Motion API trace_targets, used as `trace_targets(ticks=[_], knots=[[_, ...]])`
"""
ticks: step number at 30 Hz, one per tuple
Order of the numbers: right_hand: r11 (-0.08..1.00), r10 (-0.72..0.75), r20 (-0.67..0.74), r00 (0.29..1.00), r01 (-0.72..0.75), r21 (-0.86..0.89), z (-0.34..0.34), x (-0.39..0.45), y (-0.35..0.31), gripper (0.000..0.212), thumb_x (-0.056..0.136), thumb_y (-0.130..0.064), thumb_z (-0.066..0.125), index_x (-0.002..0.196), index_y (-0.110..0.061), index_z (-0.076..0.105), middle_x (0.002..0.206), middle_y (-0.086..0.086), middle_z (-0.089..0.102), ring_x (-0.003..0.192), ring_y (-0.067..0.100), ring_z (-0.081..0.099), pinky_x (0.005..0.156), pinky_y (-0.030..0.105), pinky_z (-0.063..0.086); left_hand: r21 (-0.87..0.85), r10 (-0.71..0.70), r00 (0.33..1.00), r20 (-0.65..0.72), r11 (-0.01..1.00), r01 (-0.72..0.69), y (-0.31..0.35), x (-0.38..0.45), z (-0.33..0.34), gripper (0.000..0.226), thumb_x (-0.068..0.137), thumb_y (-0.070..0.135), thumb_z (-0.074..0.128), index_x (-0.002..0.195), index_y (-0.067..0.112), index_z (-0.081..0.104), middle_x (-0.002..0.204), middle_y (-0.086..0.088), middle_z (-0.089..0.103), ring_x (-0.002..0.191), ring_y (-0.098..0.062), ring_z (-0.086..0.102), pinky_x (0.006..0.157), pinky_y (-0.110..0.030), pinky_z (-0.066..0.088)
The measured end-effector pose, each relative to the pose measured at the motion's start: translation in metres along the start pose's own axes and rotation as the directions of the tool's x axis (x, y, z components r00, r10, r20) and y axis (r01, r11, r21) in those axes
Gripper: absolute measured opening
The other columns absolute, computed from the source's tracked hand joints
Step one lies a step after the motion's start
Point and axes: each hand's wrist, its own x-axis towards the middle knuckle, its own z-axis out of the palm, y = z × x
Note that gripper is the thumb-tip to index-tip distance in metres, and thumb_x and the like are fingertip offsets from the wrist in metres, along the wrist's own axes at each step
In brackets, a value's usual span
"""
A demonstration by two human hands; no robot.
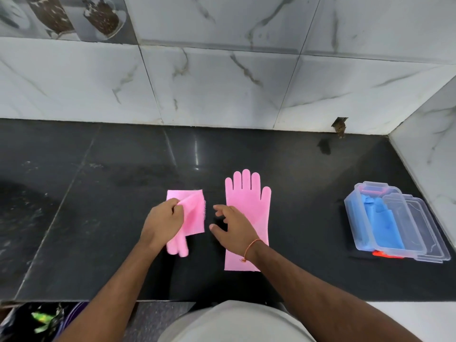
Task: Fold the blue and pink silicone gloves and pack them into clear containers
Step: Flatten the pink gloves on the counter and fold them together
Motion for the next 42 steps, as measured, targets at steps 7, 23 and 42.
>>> trace_targets(ticks=[7,23,42], knots=[[0.907,0.203,0.035,0.979,-0.201,0.370,-0.009,0.006,-0.014,0.055,0.096,-0.052,0.071,0.143,-0.032,0.052,0.133,-0.014,0.061,0.118,0.018,0.063,0.094,0.043,0.061,-0.798,0.098,0.946,0.310,0.567,0.203,0.063,-0.023,-0.029,0.048,0.107,0.029,0.049,0.069,0.020,0.077,0.072,-0.004,0.072,0.067,-0.020,0.069,0.062,-0.025,0.058],[0.188,0.254,0.079,0.964,-0.129,0.974,-0.130,-0.023,0.001,0.026,0.107,-0.025,0.061,0.107,-0.015,0.085,0.110,0.013,0.077,0.105,0.032,0.067,0.102,0.055,0.055,-0.793,0.250,0.777,0.578,0.398,0.462,0.106,-0.032,0.033,0.066,0.114,0.059,0.032,0.122,0.019,0.084,0.120,-0.009,0.083,0.107,-0.029,0.080,0.093,-0.043,0.064],[0.292,0.443,-0.214,0.871,0.085,0.953,-0.221,-0.091,0.110,0.059,0.103,0.007,0.052,0.149,-0.030,0.054,0.149,0.005,0.063,0.127,0.033,0.069,0.099,0.060,0.058,-0.876,0.352,0.861,0.367,0.441,0.194,0.191,-0.011,0.068,0.054,0.084,0.015,0.073,0.137,0.008,0.072,0.128,-0.020,0.075,0.111,-0.031,0.073,0.086,-0.039,0.065]])
